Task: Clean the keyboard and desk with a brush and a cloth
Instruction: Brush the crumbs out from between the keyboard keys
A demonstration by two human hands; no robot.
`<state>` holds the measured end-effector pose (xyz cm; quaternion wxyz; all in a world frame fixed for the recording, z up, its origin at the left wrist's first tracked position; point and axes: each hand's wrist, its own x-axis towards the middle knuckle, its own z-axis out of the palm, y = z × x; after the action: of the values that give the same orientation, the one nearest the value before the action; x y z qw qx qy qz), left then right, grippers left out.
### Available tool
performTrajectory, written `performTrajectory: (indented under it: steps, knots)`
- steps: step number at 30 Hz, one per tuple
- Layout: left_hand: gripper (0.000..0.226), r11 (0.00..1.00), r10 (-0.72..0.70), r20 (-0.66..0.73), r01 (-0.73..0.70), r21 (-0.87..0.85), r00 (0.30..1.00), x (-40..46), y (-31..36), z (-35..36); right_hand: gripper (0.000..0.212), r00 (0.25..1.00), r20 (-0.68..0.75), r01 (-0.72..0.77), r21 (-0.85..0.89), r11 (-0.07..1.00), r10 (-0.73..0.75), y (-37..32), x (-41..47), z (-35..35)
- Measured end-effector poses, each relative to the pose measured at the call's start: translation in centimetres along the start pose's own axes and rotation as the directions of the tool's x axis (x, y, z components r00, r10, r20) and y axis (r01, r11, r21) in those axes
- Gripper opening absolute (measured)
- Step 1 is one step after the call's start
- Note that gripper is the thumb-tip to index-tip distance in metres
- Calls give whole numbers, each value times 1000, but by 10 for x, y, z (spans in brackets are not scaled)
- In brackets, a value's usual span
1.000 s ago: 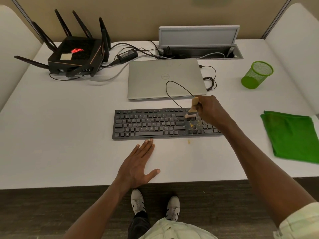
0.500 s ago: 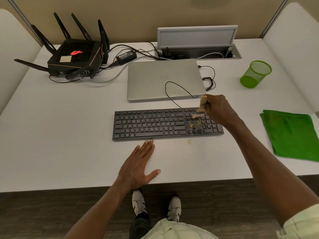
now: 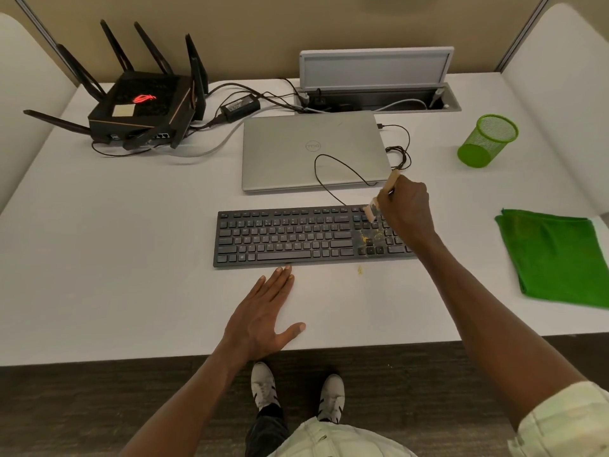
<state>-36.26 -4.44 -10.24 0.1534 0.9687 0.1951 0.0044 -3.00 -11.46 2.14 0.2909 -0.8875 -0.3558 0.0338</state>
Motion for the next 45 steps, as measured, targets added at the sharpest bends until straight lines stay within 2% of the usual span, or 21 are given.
performTrajectory:
  steps: [4,6,10,16,20,23,25,29,32,35,38,41,45]
  knots:
    - [93,1000,3,0,-3,5,1000,0,0,0,28,998,44,-45,-71,996,49,-3,0,-11]
    - [93,1000,2,-8,-2,5,1000,0,0,1,26,999,9,-40,-74,996,41,-6,3,-16]
    - [93,1000,0,2,0,6,1000,0,0,-1,12,999,-34,-13,34,999,14,-9,1,-11]
    - [93,1000,1,-2,-1,4,1000,0,0,0,29,994,77,-68,-57,996,72,-2,-5,-12]
    - [93,1000,-1,4,1,2,1000,0,0,-1,20,1000,13,-7,-35,999,8,-5,2,-12]
    - [93,1000,-3,4,3,-4,1000,0,1,-1,21,998,50,32,43,999,-34,-12,8,-4]
    - [94,1000,-5,15,5,-4,1000,0,1,-2,19,998,66,2,11,1000,-3,-10,8,-1]
    - [93,1000,-4,10,4,-2,1000,0,0,-1,8,997,-17,-82,-61,995,81,-1,8,-12]
    - [93,1000,-2,-2,2,0,1000,0,0,0,13,997,-59,-54,-64,996,50,-2,7,-18]
    - [93,1000,0,-1,0,-6,1000,0,0,0,17,999,-37,-11,-2,1000,11,-6,12,-13]
    - [92,1000,-3,0,3,3,1000,0,1,0,15,998,-7,-70,-8,998,70,3,13,-7]
    - [91,1000,-4,-3,4,5,1000,0,1,-1,15,987,-65,-147,-28,989,145,17,12,-13]
    - [92,1000,-2,-9,2,9,1000,0,0,0,19,984,-120,-135,-6,991,133,20,17,-21]
